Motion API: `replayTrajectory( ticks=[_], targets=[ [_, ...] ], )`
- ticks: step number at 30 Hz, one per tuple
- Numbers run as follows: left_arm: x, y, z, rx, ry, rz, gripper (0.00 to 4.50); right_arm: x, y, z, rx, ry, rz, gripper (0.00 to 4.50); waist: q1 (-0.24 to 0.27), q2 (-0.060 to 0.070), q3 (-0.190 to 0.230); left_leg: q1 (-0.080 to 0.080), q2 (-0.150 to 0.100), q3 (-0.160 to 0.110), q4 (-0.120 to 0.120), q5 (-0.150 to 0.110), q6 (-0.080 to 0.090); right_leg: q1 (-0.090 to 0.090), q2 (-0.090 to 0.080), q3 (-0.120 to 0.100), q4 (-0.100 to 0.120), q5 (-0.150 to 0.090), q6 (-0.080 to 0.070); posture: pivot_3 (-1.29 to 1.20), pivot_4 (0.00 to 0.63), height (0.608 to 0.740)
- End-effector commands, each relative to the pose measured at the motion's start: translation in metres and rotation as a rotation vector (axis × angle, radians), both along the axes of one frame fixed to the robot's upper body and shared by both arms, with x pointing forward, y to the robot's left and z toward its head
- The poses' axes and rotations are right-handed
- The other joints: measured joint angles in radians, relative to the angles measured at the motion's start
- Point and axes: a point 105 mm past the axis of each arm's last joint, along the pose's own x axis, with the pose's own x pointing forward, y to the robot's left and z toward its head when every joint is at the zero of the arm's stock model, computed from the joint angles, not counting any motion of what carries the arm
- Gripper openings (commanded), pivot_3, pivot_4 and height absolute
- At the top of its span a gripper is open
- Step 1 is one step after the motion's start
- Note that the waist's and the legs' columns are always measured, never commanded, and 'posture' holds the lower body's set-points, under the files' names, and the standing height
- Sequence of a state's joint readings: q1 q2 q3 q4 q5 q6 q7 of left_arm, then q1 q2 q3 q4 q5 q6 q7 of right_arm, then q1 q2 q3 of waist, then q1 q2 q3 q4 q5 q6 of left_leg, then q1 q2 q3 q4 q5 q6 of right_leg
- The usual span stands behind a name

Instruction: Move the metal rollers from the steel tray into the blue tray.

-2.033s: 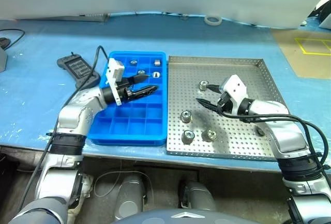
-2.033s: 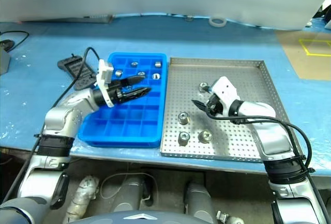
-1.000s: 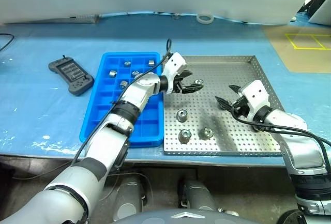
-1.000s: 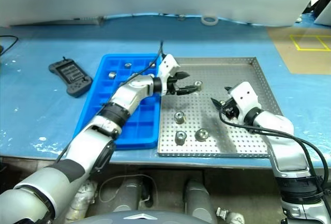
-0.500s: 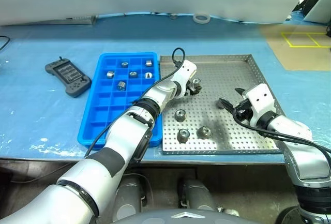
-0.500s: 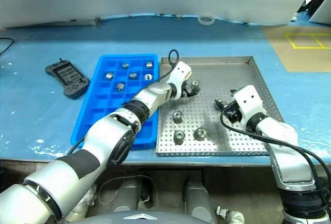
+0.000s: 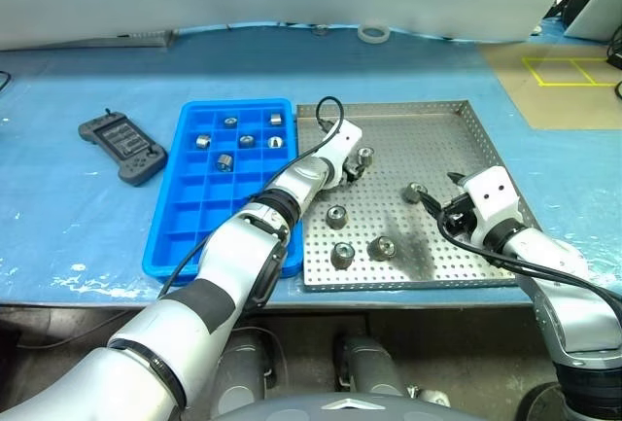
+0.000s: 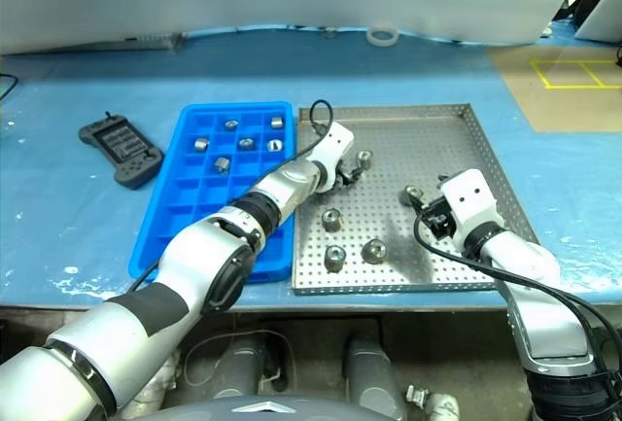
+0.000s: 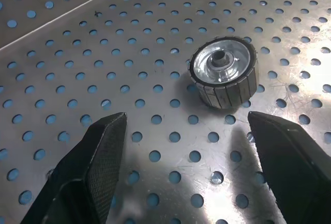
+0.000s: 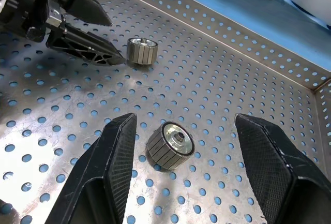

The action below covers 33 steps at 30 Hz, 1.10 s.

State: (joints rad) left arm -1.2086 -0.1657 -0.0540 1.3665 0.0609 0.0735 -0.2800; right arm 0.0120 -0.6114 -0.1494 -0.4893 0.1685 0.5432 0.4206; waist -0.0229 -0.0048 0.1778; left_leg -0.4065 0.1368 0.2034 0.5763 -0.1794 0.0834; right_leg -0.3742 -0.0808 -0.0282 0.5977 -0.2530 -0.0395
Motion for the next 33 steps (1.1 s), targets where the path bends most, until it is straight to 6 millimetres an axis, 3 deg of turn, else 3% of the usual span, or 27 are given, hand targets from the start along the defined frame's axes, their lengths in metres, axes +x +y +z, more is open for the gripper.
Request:
replayTrajectory(
  ticks=[1, 8, 16, 19, 22, 29, 30, 33],
  targets=[
    [-0.022, -0.041, 0.001, -0.118, 0.023, -0.101, 3.95, -0.005, -0.004, 0.015, -0.007, -0.06, -0.026, 3.18, -0.002, 0.0, 0.0, 0.0, 0.0, 0.0, 0.0, 0.0, 0.0, 0.0, 0.0, 0.0, -0.001, 0.0, 0.0, -0.47, 0.15, 0.74],
    [-0.026, -0.047, 0.003, -0.183, 0.041, -0.111, 3.95, -0.013, -0.006, 0.014, -0.013, -0.054, -0.048, 3.18, -0.027, 0.0, 0.0, -0.003, -0.001, 0.0, -0.001, -0.003, 0.004, 0.002, -0.001, -0.001, -0.009, 0.001, 0.002, -0.5, 0.15, 0.74],
    [-0.029, -0.043, -0.009, -0.142, 0.057, -0.106, 3.95, -0.017, -0.005, 0.011, -0.016, -0.047, -0.063, 3.18, -0.051, 0.0, 0.0, -0.004, -0.001, 0.0, 0.0, -0.004, 0.005, 0.002, -0.002, -0.002, -0.01, 0.002, 0.002, -0.52, 0.15, 0.74],
    [-0.03, -0.044, -0.01, -0.143, 0.061, -0.123, 3.39, -0.017, -0.006, 0.01, -0.014, -0.049, -0.068, 3.24, -0.052, 0.0, 0.0, -0.004, -0.001, 0.0, 0.0, -0.004, 0.005, 0.002, -0.002, -0.002, -0.01, 0.002, 0.003, -0.52, 0.15, 0.74],
    [-0.029, -0.042, -0.011, -0.129, 0.053, -0.102, 2.41, -0.016, -0.006, 0.01, -0.014, -0.049, -0.072, 3.24, -0.052, 0.001, 0.0, -0.004, -0.001, 0.0, 0.0, -0.004, 0.005, 0.002, -0.002, -0.002, -0.01, 0.002, 0.003, -0.52, 0.15, 0.74],
    [-0.03, -0.038, -0.019, -0.102, 0.061, -0.103, 2.41, -0.017, -0.007, 0.007, -0.012, -0.046, -0.085, 3.24, -0.052, 0.001, 0.0, -0.004, -0.001, 0.0, 0.0, -0.004, 0.006, 0.002, -0.002, -0.002, -0.01, 0.002, 0.003, -0.53, 0.15, 0.74],
    [-0.03, -0.037, -0.02, -0.1, 0.062, -0.1, 2.06, -0.018, -0.007, 0.006, -0.011, -0.044, -0.088, 3.24, -0.053, 0.001, 0.0, -0.004, -0.001, 0.0, 0.0, -0.004, 0.006, 0.002, -0.002, -0.002, -0.01, 0.002, 0.003, -0.53, 0.15, 0.74],
    [-0.03, -0.037, -0.021, -0.1, 0.062, -0.1, 2.06, -0.019, -0.007, 0.005, -0.01, -0.042, -0.09, 3.24, -0.053, 0.001, 0.0, -0.004, -0.001, 0.0, 0.0, -0.004, 0.006, 0.002, -0.002, -0.002, -0.01, 0.002, 0.003, -0.53, 0.15, 0.74]
  ],
)
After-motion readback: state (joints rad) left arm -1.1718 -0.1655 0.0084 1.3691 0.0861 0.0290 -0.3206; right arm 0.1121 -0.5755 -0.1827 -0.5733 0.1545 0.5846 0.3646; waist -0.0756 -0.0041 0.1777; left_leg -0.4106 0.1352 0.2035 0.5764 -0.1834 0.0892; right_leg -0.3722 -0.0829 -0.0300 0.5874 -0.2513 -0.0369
